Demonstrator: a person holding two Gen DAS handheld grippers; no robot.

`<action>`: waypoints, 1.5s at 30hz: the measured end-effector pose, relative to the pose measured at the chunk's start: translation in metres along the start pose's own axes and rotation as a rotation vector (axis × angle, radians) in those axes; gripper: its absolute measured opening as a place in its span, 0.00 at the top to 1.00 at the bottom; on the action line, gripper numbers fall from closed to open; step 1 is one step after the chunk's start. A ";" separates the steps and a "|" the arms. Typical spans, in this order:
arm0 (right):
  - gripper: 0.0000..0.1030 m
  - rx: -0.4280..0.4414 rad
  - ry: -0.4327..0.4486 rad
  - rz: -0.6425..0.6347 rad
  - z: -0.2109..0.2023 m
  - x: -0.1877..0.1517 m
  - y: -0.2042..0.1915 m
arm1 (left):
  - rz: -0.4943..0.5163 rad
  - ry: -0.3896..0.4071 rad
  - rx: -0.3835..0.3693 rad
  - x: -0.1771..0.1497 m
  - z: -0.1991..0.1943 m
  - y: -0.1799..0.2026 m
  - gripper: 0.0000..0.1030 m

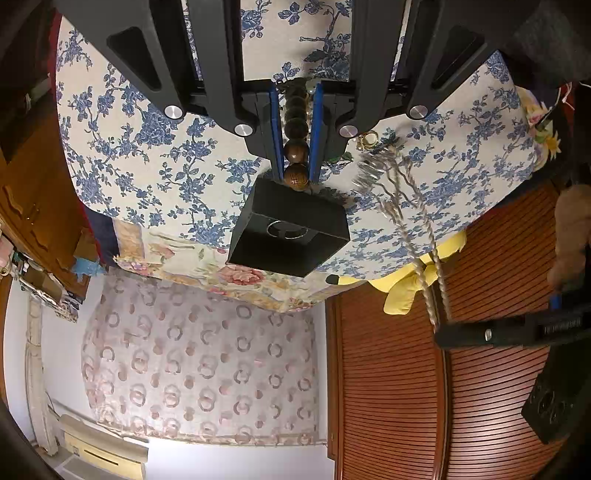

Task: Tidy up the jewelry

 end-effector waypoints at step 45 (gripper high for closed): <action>0.85 0.010 -0.050 0.021 0.016 -0.018 0.006 | 0.020 -0.030 0.007 0.002 0.010 0.004 0.96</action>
Point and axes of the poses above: each gripper's, at about its wrist camera, not at the fingertips, and z roughly the way its jaws point, y to its right, x to its top, the point moved 10 cm from there along z, roughly the way its jaws point, and after that the axes turned 7 degrees about x, right-handed, at the moved point
